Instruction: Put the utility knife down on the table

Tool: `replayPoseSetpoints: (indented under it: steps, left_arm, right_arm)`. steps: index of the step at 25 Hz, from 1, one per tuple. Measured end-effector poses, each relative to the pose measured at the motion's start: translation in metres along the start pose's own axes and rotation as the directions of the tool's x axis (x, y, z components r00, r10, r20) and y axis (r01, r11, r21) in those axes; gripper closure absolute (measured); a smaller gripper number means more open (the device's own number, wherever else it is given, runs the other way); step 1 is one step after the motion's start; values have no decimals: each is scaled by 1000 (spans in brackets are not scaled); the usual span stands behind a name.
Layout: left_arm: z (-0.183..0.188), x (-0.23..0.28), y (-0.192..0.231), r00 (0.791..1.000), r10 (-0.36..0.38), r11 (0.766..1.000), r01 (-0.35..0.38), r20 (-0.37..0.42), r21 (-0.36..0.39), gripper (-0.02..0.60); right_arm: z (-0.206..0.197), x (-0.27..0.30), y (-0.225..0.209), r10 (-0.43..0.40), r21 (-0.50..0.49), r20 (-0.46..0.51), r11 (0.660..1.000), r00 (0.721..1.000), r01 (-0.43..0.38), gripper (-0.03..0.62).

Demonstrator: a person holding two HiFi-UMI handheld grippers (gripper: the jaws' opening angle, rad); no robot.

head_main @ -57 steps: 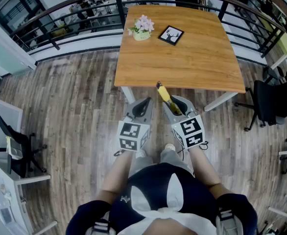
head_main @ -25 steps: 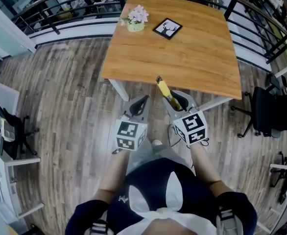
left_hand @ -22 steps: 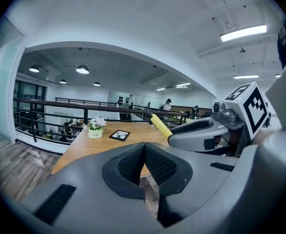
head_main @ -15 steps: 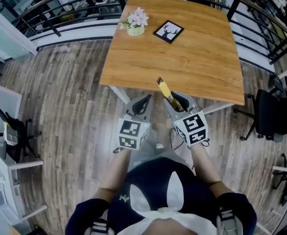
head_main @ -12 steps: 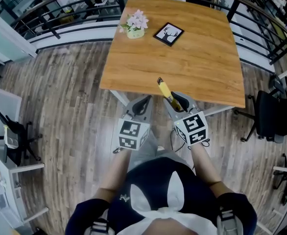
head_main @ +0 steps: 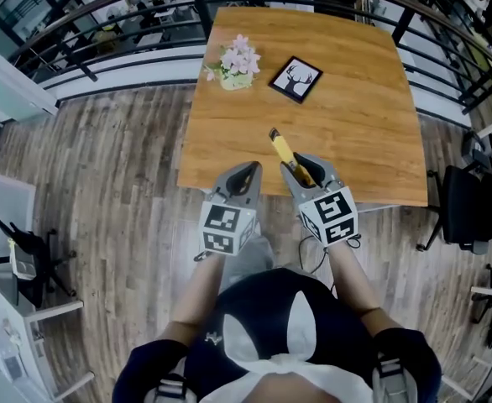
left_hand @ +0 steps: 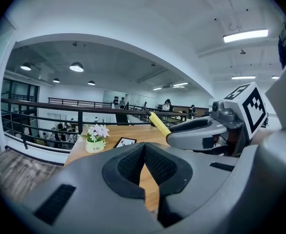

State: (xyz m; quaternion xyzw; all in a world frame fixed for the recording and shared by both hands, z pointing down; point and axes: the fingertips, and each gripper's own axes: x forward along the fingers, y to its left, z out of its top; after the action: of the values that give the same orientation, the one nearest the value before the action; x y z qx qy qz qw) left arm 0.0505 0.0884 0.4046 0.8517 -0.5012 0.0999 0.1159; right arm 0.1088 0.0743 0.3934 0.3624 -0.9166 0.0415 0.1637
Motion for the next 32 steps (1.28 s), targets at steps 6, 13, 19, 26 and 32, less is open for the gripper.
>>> replayPoseSetpoints:
  steps: [6,13,19,26,32]
  left_arm:
    - [15,22,49,1000,-23,1000,24,-8,12,565]
    - [23,41,93,999,-44,999,44,-3,21,565]
    - [20,57,115,997,-69,997,70,-16,15,565]
    - [24,81,133,995,-95,995,95,-26,2,565]
    - [27,99,159,996,-85,996,85,-31,-7,565]
  right_arm:
    - [24,48,-18,-33,1,10,999,999,33,474]
    - [40,86,-34,-84,1,20,996,996,84,474]
    - [42,107,-45,-117,24,20,993,993,116,474]
    - [40,127,-62,-131,32,-7,991,991,131,474]
    - [40,154,-75,-125,22,-29,992,992,126,474]
